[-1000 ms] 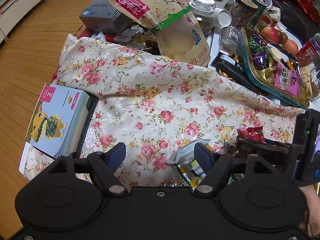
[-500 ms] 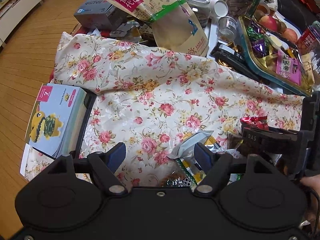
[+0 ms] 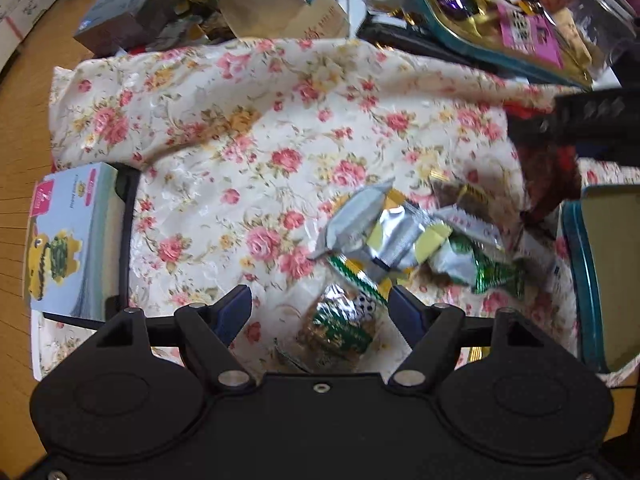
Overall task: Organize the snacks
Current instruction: 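Grasp the green-wrapped cookie packet with the left tool while the right tool lifts the red candy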
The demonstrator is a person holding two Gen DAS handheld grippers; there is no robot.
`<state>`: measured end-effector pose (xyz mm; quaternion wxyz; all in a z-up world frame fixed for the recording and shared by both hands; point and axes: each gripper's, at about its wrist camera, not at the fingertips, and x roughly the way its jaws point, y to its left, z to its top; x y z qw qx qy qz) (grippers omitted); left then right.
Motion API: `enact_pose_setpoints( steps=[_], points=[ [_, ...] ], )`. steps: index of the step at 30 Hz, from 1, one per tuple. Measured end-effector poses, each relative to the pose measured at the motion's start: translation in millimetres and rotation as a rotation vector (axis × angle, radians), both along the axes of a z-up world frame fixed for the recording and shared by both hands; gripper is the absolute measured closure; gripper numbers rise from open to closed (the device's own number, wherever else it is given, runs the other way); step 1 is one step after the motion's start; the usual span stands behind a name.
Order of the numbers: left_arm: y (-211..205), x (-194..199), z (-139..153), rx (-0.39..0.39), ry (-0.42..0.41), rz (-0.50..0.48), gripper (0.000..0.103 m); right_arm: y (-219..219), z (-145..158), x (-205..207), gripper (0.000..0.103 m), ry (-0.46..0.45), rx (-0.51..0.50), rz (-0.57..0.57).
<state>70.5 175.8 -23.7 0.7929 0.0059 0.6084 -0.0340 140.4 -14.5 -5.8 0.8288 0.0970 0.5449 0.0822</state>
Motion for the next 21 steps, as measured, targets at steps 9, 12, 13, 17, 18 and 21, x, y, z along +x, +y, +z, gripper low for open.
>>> enact_pose_setpoints(
  steps=[9,12,13,17,18,21],
  points=[
    [-11.2,-14.6,-12.8,0.021,-0.025,-0.107,0.028,-20.5,37.0,-29.9,0.062,-0.039,0.027,-0.024],
    [-13.7,-16.7,-20.2,0.034,-0.027,-0.129,0.028,-30.2,40.7,-39.0,0.062,-0.041,0.019,-0.025],
    [-14.4,-17.1,-22.7,0.043,-0.028,-0.134,0.028,-33.1,41.8,-41.5,0.062,-0.046,0.015,-0.022],
    [-14.6,-15.7,-33.8,0.06,-0.021,-0.133,0.028,-46.3,47.1,-50.9,0.062,-0.065,0.006,-0.021],
    [-14.6,-14.9,-36.5,0.062,-0.016,-0.129,0.028,-48.8,47.8,-52.5,0.062,-0.067,0.004,-0.022],
    [-14.9,-12.5,-44.0,0.051,0.01,-0.114,0.027,-57.1,50.8,-57.1,0.062,-0.071,0.0,-0.031]
  ],
)
